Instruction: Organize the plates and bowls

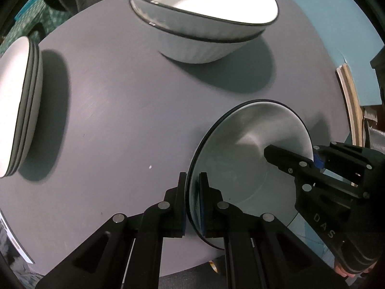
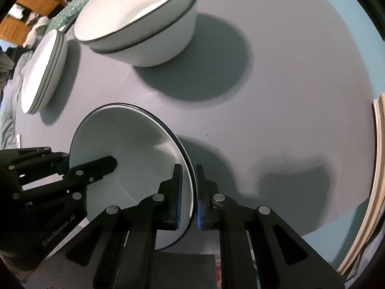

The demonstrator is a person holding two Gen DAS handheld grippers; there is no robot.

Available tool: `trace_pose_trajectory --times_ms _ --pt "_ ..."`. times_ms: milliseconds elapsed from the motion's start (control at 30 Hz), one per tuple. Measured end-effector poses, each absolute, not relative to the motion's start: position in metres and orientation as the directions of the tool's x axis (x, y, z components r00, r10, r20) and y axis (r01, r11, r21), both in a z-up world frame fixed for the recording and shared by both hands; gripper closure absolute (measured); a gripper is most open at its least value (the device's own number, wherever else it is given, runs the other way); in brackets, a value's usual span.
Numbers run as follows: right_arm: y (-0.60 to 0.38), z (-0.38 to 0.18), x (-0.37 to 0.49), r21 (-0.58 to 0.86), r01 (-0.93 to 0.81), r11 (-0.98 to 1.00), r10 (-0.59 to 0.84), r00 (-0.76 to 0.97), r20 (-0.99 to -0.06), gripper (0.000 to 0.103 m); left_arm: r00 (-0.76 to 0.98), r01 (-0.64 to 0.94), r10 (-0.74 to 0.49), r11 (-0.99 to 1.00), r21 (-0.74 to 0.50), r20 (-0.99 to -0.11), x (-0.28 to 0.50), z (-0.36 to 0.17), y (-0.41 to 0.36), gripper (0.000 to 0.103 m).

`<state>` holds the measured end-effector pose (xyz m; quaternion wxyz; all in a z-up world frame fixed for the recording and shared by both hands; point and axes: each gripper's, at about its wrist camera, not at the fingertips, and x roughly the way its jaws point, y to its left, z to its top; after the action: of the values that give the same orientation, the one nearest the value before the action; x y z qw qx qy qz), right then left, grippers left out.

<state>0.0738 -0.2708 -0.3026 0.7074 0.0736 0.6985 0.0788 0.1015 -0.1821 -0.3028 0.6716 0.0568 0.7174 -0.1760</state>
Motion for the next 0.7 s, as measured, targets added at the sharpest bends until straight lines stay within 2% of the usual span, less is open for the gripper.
trace_pose_trajectory --times_ms 533,633,700 --pt "-0.289 -0.303 0.086 0.177 -0.039 0.983 0.177 0.003 -0.984 0.093 -0.041 0.313 -0.141 0.938 -0.147 -0.989 0.094 -0.292 -0.200 0.092" --pt "-0.285 -0.304 0.083 0.176 -0.039 0.984 0.177 0.002 -0.984 0.094 -0.051 0.295 -0.146 0.943 -0.155 -0.988 0.096 -0.284 -0.189 0.092" --pt "-0.283 -0.302 0.083 0.175 -0.047 0.983 0.175 0.000 -0.985 0.095 -0.057 0.284 -0.153 0.945 -0.163 -0.987 0.092 -0.299 -0.174 0.092"
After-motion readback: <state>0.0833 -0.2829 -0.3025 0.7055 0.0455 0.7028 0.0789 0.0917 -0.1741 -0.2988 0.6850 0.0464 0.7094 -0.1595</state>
